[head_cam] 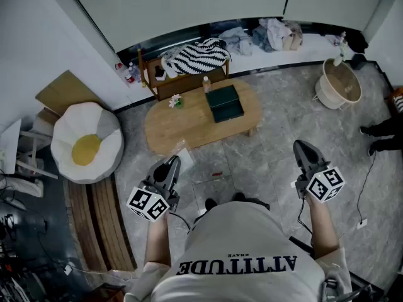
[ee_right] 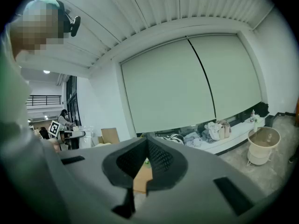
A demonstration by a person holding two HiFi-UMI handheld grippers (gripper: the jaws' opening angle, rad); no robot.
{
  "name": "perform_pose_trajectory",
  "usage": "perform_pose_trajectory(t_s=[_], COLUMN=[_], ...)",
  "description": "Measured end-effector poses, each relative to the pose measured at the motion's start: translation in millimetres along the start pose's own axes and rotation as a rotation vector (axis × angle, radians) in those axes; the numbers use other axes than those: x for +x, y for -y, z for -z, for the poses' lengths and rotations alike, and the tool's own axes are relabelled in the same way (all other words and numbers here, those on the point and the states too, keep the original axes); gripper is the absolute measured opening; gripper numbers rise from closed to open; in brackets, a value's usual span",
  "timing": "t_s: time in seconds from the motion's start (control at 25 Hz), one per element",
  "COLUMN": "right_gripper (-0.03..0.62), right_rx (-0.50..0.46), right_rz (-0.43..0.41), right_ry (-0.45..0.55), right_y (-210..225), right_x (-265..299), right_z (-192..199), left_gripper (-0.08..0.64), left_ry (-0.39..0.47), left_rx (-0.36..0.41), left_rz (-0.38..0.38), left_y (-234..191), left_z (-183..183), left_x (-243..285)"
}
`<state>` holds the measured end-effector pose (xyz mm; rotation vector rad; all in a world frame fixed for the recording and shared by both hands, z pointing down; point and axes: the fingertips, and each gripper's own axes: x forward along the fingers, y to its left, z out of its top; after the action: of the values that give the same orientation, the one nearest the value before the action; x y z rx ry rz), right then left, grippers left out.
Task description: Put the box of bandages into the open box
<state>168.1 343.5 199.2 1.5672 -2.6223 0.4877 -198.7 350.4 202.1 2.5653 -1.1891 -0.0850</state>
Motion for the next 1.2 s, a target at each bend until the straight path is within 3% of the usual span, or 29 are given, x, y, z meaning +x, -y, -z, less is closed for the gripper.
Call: perform_pose_trajectory(t_s=[0.8,1.2], right_gripper=[0.02,0.02], right_rx=[-0.023,-0.023], right_rz=[-0.057,-0.086], right_ry=[-0.019,-0.065], right_y=[3,44], right_x=[2,-13], right_z=[2,6], left_gripper=[0.028,0.028], left_ry=[0.009,0.004], left_rx=[-0.008,0.002], left_rz=[-0.038,-0.092], left_y=[7,42], left_z=[4,16], left_x=[4,23])
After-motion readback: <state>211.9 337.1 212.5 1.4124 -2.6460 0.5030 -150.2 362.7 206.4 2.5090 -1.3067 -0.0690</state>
